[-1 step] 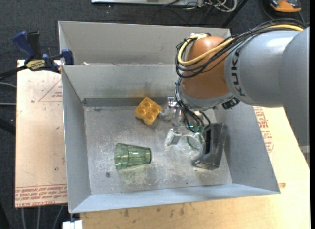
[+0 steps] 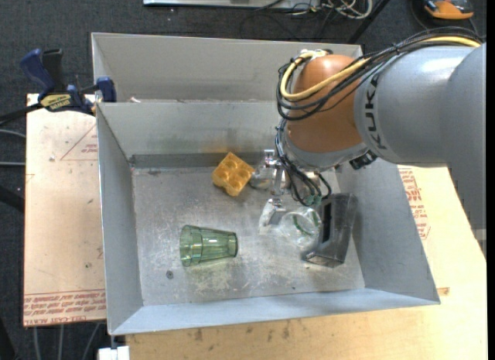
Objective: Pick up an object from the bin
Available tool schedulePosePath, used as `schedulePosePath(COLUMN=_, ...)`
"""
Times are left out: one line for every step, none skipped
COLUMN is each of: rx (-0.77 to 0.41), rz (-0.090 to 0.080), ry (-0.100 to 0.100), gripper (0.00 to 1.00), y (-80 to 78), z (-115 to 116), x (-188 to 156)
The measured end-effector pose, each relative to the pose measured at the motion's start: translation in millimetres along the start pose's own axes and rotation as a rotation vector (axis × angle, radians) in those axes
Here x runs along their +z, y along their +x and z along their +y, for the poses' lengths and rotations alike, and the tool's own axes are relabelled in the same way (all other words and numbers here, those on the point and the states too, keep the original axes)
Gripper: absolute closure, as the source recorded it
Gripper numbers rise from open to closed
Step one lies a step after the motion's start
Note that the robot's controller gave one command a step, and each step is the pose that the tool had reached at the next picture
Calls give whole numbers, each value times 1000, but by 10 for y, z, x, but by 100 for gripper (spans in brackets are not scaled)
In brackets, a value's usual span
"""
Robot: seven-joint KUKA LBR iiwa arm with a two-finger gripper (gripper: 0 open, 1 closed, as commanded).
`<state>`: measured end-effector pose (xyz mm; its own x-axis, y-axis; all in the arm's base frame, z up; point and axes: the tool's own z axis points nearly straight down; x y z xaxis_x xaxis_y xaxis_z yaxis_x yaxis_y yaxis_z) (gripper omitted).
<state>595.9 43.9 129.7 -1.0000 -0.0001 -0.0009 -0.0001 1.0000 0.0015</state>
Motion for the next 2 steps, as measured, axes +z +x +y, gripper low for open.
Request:
schedulePosePath(rx=104, rz=-3, ry=6, gripper=0, y=-428, z=462, x=313)
schedulePosePath(rx=105, rz=-7, ry=-1, gripper=0, y=-449, z=499, x=302)
